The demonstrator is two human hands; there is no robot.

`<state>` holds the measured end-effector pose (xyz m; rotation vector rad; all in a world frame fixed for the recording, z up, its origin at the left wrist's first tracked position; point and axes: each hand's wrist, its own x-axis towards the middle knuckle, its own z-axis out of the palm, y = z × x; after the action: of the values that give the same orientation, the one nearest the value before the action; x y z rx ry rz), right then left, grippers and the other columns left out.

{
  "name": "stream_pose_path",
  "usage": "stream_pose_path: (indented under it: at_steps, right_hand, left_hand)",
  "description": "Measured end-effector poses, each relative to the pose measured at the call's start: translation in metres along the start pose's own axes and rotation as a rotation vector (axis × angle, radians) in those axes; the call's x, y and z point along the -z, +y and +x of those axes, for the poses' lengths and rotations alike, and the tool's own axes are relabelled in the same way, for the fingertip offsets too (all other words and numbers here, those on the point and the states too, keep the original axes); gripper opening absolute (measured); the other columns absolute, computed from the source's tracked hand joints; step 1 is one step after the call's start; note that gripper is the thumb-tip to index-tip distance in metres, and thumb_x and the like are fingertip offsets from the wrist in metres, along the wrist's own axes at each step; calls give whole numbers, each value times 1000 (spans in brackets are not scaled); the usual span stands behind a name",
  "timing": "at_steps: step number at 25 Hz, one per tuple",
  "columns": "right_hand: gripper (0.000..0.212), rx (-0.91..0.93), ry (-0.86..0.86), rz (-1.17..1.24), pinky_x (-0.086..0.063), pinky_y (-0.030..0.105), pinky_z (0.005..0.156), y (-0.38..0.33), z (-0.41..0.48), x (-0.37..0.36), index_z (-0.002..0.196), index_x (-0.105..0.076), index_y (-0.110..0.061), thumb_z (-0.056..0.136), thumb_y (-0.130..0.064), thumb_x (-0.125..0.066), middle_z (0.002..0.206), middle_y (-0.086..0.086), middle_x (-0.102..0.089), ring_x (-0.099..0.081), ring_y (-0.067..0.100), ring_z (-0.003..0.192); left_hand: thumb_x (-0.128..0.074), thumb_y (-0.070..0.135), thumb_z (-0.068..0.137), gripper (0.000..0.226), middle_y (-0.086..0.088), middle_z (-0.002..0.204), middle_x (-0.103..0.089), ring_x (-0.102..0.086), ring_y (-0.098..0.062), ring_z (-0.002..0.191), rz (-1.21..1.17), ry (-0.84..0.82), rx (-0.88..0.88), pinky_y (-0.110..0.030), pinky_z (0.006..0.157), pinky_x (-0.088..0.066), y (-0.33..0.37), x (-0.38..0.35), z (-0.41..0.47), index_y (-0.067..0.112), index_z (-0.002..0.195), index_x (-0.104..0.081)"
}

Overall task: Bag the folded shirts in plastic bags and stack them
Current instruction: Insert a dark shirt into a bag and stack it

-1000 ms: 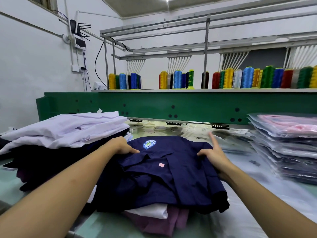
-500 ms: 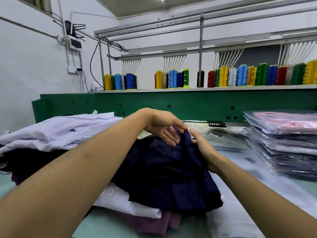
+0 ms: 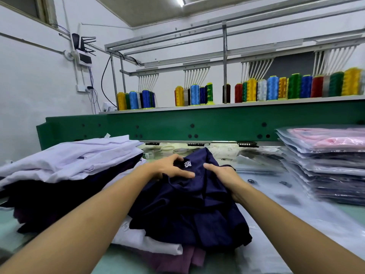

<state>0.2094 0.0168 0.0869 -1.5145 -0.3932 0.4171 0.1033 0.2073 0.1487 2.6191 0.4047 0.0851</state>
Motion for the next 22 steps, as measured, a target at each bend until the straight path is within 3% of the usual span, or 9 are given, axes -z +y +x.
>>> stream_pose_path:
  at_steps: [3, 5, 7, 9, 12, 15, 18, 20, 22]
  right_hand:
    - [72, 5, 51, -288, -59, 37, 70, -6, 1, -13, 104, -67, -10, 58, -61, -87, 97, 6, -74, -72, 25, 89]
    - [59, 61, 74, -426, -60, 46, 83, -7, 3, -20, 103, -65, -9, 62, -44, -87, 99, 10, -73, -71, 28, 91]
    - [50, 97, 80, -420, -59, 49, 86, -8, 4, -21, 104, -65, -7, 66, -32, -84, 100, 12, -73, -71, 30, 91]
    - [47, 111, 66, -317, -60, 50, 84, -7, 4, -15, 105, -67, -5, 67, -26, -82, 99, 15, -74, -72, 33, 92]
    - [35, 104, 34, -137, -62, 46, 72, -4, 3, -1, 105, -70, -3, 72, -15, -76, 98, 17, -76, -75, 32, 85]
    - [20, 92, -6, 21, -58, 33, 57, -4, 2, 18, 99, -73, -9, 80, -11, -70, 95, 14, -78, -74, 24, 72]
    - [15, 113, -35, 107, -57, 31, 58, -6, 2, 30, 97, -71, -9, 83, -11, -68, 90, 12, -77, -73, 23, 71]
    - [14, 140, -22, 142, -57, 29, 57, -10, 1, 34, 98, -69, -9, 84, -9, -67, 86, 10, -75, -72, 21, 70]
    - [11, 189, -3, 142, -55, 26, 56, -16, -1, 37, 94, -68, -10, 84, -6, -66, 81, 8, -73, -70, 18, 67]
  left_hand:
    - [-77, 56, 77, 59, 0, 121, -64, -59, -17, 103, 155, 108, 8, -30, 87, -46, 6, -6, 7, 20, 119, -58]
    - [-80, 48, 76, 43, -4, 104, -71, -60, -17, 85, 185, 169, 37, -30, 74, -47, 6, -6, 8, 17, 101, -65]
    - [-76, 25, 80, 7, -7, 96, -75, -64, -18, 80, 130, 262, 26, -26, 69, -49, 3, -3, 7, 21, 81, -70]
    - [-69, 9, 81, 18, -4, 86, -75, -67, -20, 83, 36, 392, 14, -23, 68, -48, -3, 2, 7, 24, 70, -68]
    - [-62, 9, 85, 10, -9, 88, -71, -68, -29, 96, 105, 487, 183, -29, 75, -49, -27, 18, 5, 16, 85, -70]
    - [-55, 11, 89, 23, -12, 96, -67, -67, -30, 102, 531, 273, 454, -35, 81, -54, -48, 39, -7, 5, 110, -64]
    - [-53, 13, 93, 14, -15, 105, -69, -60, -32, 92, 323, 511, 196, -35, 79, -51, -27, 54, 1, 5, 99, -63]
    - [-61, 19, 95, 14, -14, 100, -71, -64, -31, 87, -74, 366, -25, -35, 79, -54, 10, 41, 3, 6, 97, -65]
    - [-63, 23, 96, 13, -13, 94, -64, -61, -24, 72, -128, 21, -14, -31, 64, -53, 41, 17, 5, 11, 94, -61]
